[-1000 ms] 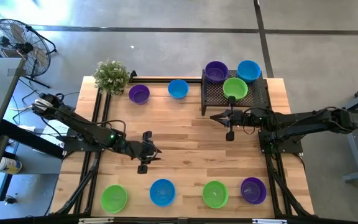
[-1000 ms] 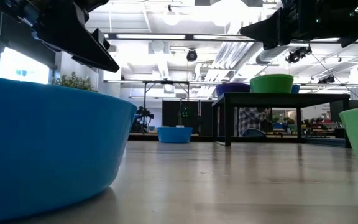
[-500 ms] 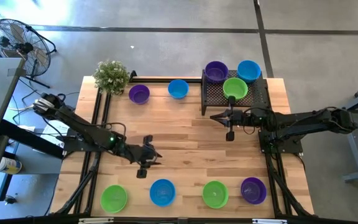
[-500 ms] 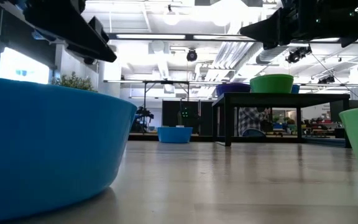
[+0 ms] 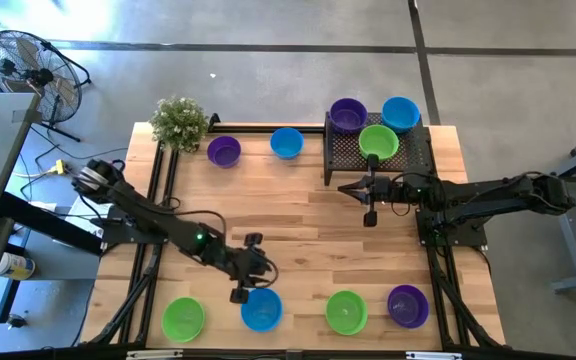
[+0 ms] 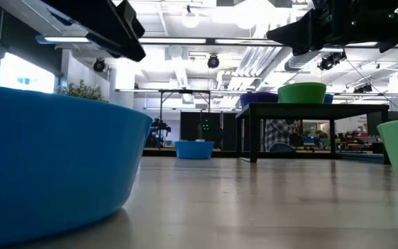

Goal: Pick & Place Mini bowls
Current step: Stack the blue bowl on the other blue bowls on the shelf

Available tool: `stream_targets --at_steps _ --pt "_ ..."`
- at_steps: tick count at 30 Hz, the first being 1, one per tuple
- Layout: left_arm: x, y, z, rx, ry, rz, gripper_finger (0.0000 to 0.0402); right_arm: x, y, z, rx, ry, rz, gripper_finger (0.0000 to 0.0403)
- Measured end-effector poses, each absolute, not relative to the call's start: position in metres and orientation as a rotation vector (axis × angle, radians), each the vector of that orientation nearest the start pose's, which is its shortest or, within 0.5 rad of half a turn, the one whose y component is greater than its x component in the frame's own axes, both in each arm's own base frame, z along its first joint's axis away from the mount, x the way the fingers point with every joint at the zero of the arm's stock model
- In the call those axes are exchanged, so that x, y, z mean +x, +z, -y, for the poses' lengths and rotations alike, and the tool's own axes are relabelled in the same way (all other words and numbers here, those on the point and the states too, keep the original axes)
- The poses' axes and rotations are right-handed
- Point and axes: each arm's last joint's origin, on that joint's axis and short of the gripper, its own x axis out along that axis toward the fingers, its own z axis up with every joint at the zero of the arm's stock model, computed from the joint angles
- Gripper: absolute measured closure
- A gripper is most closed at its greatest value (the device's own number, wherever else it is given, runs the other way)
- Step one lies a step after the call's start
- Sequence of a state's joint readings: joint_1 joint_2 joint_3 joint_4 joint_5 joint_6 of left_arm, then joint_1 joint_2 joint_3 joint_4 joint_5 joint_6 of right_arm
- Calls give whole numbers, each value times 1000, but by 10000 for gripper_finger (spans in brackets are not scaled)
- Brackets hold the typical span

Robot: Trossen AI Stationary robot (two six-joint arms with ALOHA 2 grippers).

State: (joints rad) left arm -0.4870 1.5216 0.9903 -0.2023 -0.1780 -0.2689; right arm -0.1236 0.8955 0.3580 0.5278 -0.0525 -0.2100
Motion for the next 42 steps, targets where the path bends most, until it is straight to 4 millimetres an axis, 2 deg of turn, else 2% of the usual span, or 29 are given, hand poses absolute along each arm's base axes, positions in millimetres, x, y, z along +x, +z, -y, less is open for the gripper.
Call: stream_targets --at_steps 12,24,35,39,42 --pt "301 231 155 -9 -229 -793 267 192 234 22 -209 -70 -22 401" --pt "301 233 158 -36 -246 -804 265 192 234 22 -208 -69 -24 401" --pt "297 233 167 -44 -301 -819 183 192 234 22 -208 -69 -24 402" --pt "295 230 167 -43 -312 -845 172 192 234 22 -208 -69 -24 401" --pt "295 220 165 -19 -272 -903 172 192 234 22 -208 -69 -24 402"
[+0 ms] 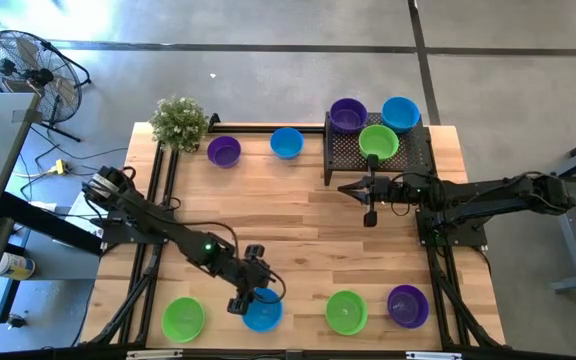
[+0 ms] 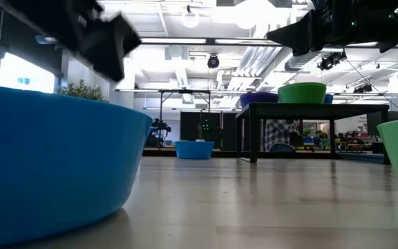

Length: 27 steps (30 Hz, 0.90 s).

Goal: Pick & Place Mini bowls
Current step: Stack the blue bowl on the other blue bowls on the shelf

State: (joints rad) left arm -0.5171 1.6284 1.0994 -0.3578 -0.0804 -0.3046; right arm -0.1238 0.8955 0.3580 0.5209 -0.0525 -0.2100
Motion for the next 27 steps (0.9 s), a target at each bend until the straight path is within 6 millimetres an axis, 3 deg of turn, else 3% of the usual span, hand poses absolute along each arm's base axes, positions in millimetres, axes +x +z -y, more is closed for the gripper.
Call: stream_targets --at_steps 19,23,27 --pt "303 176 171 -83 -216 -1087 175 192 234 22 -208 -69 -25 402" --pt "303 171 171 -88 -205 -1110 206 192 234 22 -208 -69 -25 401" --pt "303 171 172 -96 -222 -1112 272 191 234 22 -208 -69 -25 402"
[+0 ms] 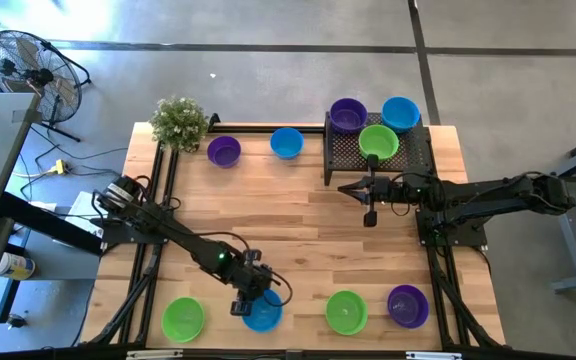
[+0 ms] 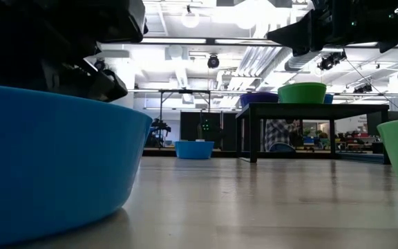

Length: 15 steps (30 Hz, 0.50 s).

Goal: Pick & Place Mini bowls
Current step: Stack the blue bowl on the other blue bowls on the shelf

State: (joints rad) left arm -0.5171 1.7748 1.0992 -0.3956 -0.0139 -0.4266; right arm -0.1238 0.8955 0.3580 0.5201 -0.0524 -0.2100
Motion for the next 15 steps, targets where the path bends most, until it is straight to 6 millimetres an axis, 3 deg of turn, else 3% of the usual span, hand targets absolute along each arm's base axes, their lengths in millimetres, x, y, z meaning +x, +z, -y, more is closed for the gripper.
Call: stream_targets --at_steps 6,11,15 --pt "303 171 172 -77 -252 -1118 388 191 234 22 -208 -69 -25 402" --pt "302 170 170 -50 -246 -1125 386 192 234 22 -208 -69 -25 401" --pt "306 174 155 -53 -208 -1131 397 191 234 22 -208 -70 -25 402"
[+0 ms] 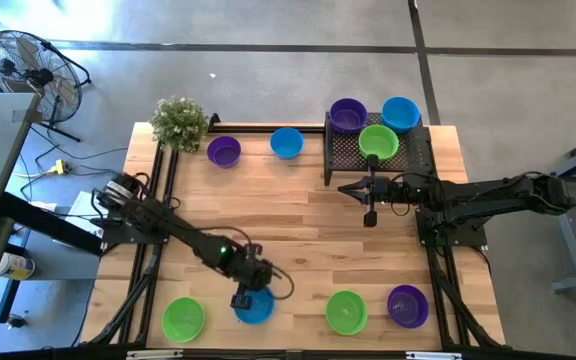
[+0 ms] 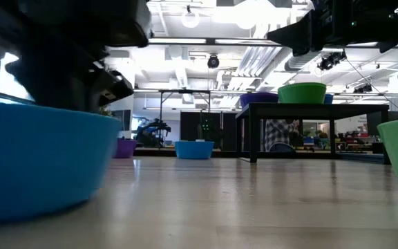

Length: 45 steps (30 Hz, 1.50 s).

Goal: Pick & Place Mini bowls
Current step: Stack the blue bowl on the other blue bowls on the shelf

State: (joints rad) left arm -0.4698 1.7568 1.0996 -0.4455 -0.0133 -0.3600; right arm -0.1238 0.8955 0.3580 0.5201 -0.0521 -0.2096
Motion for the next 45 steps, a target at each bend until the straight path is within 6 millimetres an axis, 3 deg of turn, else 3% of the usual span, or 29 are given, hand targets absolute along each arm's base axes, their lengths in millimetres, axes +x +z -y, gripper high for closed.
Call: stream_targets --at_steps 9,17,24,29,45 --pt "327 188 102 -25 -62 -1032 398 191 233 22 -207 -68 -31 402" --pt "354 198 34 -169 41 -865 398 191 233 22 -207 -69 -32 401" --pt "362 194 -10 -244 167 -818 399 191 233 22 -212 -69 -32 401" --pt "364 196 -18 -246 204 -781 399 191 233 22 -215 -69 -32 402" --pt "367 193 -20 -204 228 -765 396 191 233 22 -215 -69 -32 402"
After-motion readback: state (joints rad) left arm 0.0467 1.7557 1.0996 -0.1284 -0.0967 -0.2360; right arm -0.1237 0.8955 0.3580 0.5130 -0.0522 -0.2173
